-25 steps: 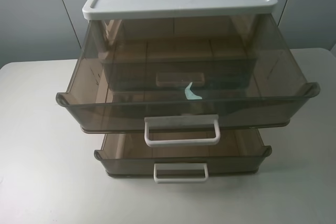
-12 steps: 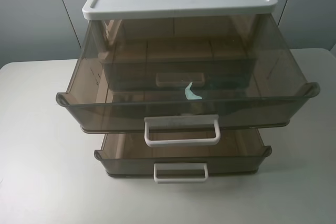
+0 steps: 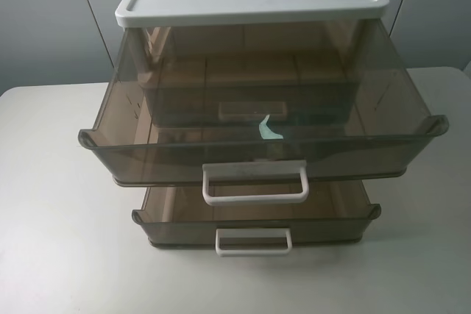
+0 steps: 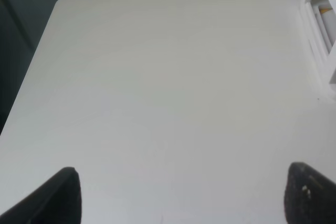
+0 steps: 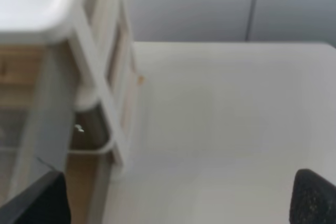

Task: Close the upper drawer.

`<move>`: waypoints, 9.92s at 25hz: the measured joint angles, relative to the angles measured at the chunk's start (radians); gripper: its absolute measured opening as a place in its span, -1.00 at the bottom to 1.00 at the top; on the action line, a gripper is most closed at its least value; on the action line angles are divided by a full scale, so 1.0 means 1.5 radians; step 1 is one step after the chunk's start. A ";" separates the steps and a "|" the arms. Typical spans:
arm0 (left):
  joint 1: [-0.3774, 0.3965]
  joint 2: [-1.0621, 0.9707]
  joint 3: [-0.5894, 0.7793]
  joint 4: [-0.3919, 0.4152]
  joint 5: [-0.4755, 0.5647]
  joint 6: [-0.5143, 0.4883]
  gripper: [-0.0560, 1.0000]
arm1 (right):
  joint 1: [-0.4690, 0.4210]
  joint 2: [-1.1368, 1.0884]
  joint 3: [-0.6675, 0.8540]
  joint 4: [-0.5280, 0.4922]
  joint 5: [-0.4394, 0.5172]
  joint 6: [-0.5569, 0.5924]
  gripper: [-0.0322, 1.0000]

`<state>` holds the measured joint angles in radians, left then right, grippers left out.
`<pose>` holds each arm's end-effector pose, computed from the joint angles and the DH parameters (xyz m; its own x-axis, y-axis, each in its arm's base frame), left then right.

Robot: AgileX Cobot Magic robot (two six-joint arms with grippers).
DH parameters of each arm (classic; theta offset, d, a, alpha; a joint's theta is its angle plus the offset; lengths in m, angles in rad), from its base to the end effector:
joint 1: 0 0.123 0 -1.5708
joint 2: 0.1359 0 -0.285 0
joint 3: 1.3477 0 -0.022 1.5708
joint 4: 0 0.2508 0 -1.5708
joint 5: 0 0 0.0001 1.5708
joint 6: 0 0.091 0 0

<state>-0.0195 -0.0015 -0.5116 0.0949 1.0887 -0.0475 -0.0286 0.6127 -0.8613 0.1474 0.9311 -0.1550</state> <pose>-0.0076 0.0078 0.2785 -0.4673 0.0057 -0.8841 -0.0564 0.9978 0.0362 0.0960 0.0080 0.3700 -0.5503 -0.0504 -0.8334 -0.1063 0.9943 0.0101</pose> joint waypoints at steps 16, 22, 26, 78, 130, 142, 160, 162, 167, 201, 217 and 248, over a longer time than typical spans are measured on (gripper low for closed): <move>0.000 0.000 0.000 0.000 0.000 0.000 0.51 | 0.581 0.311 -0.149 -0.016 0.008 -0.176 0.29; 0.000 0.000 0.000 0.000 0.000 0.000 0.51 | 0.681 0.335 -0.149 -0.008 0.072 -0.176 0.29; 0.000 0.000 0.000 0.000 0.000 0.000 0.51 | 0.726 0.346 -0.149 0.008 0.101 -0.176 0.29; 0.000 0.000 0.000 0.000 0.000 0.000 0.51 | 0.747 0.483 -0.120 -0.117 -0.039 -0.182 0.28; 0.000 0.000 0.000 0.000 0.000 0.001 0.51 | 0.746 0.559 -0.120 -0.241 -0.097 -0.186 0.28; 0.000 0.000 0.000 0.000 0.000 0.001 0.51 | 0.708 0.577 -0.120 -0.324 -0.166 -0.182 0.28; 0.000 0.000 0.000 0.000 0.000 0.001 0.51 | 0.655 0.610 -0.120 -0.391 -0.260 -0.176 0.28; 0.000 0.000 0.000 0.000 0.000 0.001 0.51 | 0.652 0.615 -0.120 -0.402 -0.265 -0.176 0.28; 0.000 0.000 0.000 0.000 0.000 0.001 0.51 | 0.647 0.626 -0.120 -0.410 -0.276 -0.173 0.28; 0.000 0.000 0.000 0.000 0.000 0.001 0.51 | 0.635 0.333 -0.049 -0.264 -0.203 -0.067 0.28; 0.000 0.000 0.000 0.000 0.000 0.001 0.51 | 0.637 -0.256 0.140 -0.210 0.130 0.153 0.28; 0.000 0.000 0.000 0.000 0.000 0.000 0.51 | 0.351 -0.409 0.232 -0.157 0.115 0.227 0.28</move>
<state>-0.0195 -0.0015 -0.5116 0.0949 1.0887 -0.0477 0.4972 -0.0014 -0.5132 -0.0883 1.1043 0.1857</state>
